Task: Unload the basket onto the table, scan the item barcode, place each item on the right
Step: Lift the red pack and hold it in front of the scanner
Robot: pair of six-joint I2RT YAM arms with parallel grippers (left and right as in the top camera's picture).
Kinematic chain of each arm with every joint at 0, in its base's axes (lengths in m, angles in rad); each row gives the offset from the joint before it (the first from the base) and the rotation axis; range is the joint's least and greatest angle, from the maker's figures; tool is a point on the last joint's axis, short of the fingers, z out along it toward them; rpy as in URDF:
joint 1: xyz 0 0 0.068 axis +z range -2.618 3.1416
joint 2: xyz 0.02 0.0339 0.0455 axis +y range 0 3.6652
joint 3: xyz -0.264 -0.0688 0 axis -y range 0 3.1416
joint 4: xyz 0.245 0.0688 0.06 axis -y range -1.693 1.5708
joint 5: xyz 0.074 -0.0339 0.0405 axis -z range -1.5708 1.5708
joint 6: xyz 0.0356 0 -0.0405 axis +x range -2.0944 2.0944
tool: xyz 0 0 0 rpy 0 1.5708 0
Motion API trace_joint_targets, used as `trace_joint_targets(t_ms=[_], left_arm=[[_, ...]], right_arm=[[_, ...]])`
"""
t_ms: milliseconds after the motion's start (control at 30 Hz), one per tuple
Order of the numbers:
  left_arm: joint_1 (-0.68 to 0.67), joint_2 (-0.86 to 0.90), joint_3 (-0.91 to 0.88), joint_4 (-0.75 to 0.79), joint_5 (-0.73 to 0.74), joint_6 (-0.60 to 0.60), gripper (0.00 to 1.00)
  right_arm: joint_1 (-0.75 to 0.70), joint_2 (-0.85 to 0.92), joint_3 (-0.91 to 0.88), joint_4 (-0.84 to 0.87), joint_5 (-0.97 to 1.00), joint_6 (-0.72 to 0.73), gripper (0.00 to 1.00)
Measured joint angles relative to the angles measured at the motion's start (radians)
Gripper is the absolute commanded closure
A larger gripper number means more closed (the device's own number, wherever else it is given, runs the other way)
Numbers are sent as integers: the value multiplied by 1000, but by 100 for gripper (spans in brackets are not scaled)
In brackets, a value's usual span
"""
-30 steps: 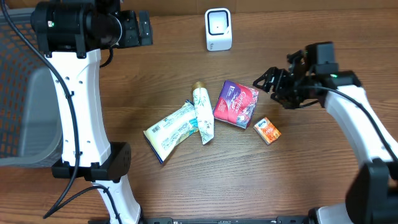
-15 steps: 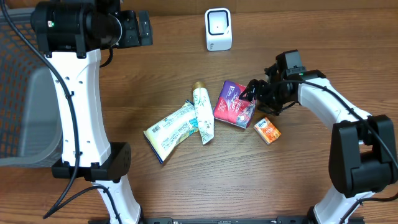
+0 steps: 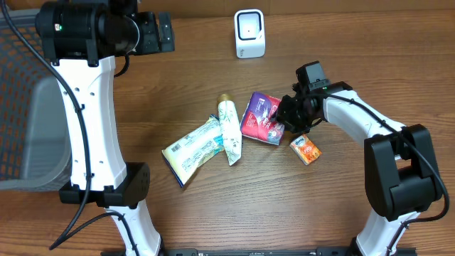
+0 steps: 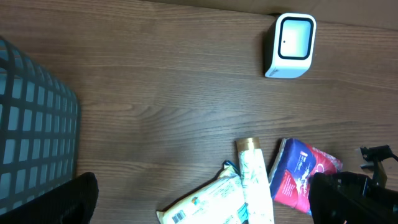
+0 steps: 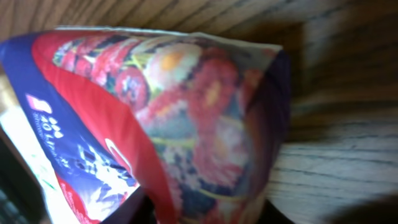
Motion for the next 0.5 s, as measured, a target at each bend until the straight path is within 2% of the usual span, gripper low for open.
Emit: trace_joint_targets(t_ms=[100,133,333,500], left_arm=[[0,0,0,0,0,0,1],[0,0,0,0,0,0,0],[0,0,0,0,0,0,1],[0,0,0,0,0,0,0]], right_arm=[[1,0,1,2,-6,8,94],[-1,-2,2,2,-14,12,96],[-44,-6,31,-31,-125,-15,96],[-142,-16,92,-11,-393,-26,96]])
